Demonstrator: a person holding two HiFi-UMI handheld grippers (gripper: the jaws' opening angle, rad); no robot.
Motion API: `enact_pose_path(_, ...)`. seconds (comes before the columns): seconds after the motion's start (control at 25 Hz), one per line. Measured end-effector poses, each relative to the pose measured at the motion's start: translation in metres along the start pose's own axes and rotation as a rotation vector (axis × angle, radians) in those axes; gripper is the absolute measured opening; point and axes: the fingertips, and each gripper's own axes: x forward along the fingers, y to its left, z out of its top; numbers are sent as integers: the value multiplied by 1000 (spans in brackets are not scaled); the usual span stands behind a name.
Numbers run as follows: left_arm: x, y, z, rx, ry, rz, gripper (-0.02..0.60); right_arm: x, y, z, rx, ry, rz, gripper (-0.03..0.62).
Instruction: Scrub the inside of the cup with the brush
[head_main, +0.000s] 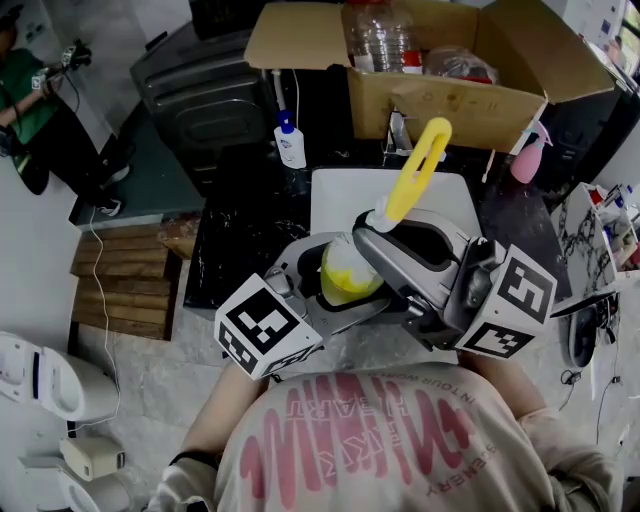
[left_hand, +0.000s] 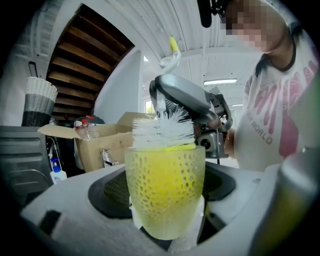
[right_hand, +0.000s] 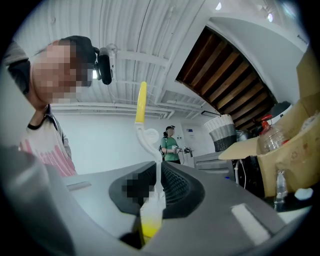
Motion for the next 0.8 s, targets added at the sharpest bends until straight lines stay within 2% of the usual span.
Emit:
enact_pose_path(0.16,-4,2,1,17,-24,-4,387,-3,-5,13,-53,-64,-52,43)
enact_pose_path(0.32,-2,0,17,49,-65,-13,387,-9,-13,28,-37,-98,-66,43)
enact_pose_path(0.44,-3,-2,22,77,-103,-23,387,-9,-13,22,-38,-92,-53,43)
enact_pose_path(0.56,-4,-1,27,72,-132,-32,387,-9,-13,16,-24,-84,-40,43)
enact_pose_path(0.8,-1,1,28,81,-106,-20,387,-7,-15,13,3,-63,-29,43)
